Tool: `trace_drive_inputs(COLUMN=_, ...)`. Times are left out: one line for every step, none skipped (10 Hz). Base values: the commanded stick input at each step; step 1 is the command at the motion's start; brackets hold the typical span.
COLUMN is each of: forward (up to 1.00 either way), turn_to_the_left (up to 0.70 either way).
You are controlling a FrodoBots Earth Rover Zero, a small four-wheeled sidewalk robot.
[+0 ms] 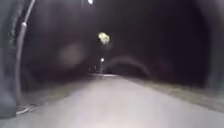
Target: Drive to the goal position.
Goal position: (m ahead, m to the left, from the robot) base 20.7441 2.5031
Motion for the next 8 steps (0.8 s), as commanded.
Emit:
trace_drive_inputs(forward=0.7, turn_to_the_left=0.0)
trace_drive_inputs(forward=0.7, turn_to_the_left=0.0)
trace_drive_inputs(forward=0.7, turn_to_the_left=0.0)
trace_drive_inputs(forward=0.7, turn_to_the_left=0.09)
trace_drive_inputs(forward=0.7, turn_to_the_left=0.14)
trace_drive_inputs(forward=0.7, turn_to_the_left=0.14)
trace_drive_inputs(forward=0.7, turn_to_the_left=0.14)
trace_drive_inputs(forward=0.7, turn_to_the_left=0.0)
